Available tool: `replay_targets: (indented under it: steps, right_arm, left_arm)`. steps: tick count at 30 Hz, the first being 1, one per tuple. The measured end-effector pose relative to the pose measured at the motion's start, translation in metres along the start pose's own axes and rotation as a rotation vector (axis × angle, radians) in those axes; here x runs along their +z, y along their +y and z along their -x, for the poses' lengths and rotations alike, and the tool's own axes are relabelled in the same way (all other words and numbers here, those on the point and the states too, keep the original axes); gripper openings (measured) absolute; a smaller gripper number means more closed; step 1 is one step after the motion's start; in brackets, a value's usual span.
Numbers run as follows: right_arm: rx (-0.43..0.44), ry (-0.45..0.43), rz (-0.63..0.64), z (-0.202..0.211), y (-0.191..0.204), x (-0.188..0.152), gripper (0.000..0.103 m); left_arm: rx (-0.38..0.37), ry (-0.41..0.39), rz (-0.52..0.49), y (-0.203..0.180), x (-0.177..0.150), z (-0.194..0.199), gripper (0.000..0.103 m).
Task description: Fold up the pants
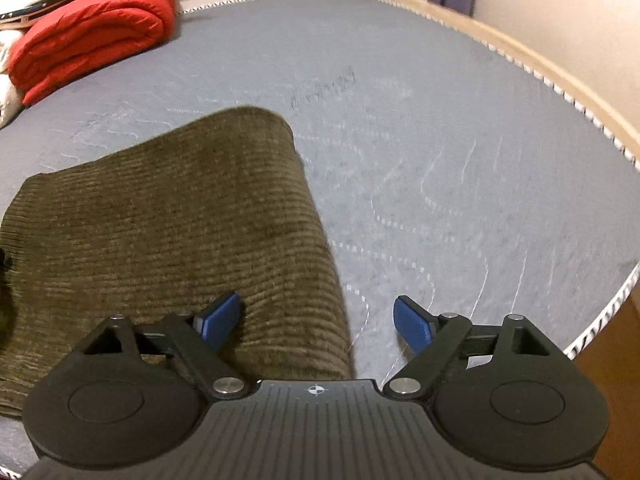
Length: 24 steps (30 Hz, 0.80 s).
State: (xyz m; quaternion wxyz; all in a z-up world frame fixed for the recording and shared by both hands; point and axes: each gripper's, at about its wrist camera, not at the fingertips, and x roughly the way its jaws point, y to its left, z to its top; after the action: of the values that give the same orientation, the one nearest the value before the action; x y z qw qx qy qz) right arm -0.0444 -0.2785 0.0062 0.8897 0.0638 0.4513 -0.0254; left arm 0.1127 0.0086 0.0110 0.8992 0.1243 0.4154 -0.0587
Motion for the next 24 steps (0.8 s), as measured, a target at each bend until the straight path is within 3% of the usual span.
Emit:
replay_targets:
  steps: [12,13,14,15,17,21,24]
  right_arm:
    - [0.108,0.093,-0.141,-0.016,-0.016,-0.003,0.087]
    - [0.122,0.091,-0.143,-0.015,-0.016,-0.003,0.078]
    - [0.151,0.088,-0.155,-0.014,-0.016,-0.003,0.059]
    - [0.159,0.082,-0.17,-0.011,-0.015,-0.003,0.057]
    - [0.15,0.064,-0.148,-0.005,-0.01,-0.002,0.042]
    - [0.133,-0.025,-0.038,0.02,0.009,-0.003,0.033]
    - [0.11,-0.164,0.133,0.053,0.039,-0.008,0.031]
  left_arm:
    - [-0.007,-0.021,0.037,0.004,0.004,0.006,0.067]
    - [-0.008,-0.025,0.041,0.005,0.005,0.008,0.067]
    - [-0.011,-0.031,0.047,0.005,0.005,0.009,0.067]
    - [-0.019,-0.039,0.057,0.006,0.006,0.011,0.067]
    - [-0.047,-0.059,0.082,0.008,0.008,0.016,0.069]
    - [-0.186,-0.11,0.158,0.009,0.015,0.031,0.079]
    - [-0.325,-0.138,0.205,0.003,0.021,0.043,0.085]
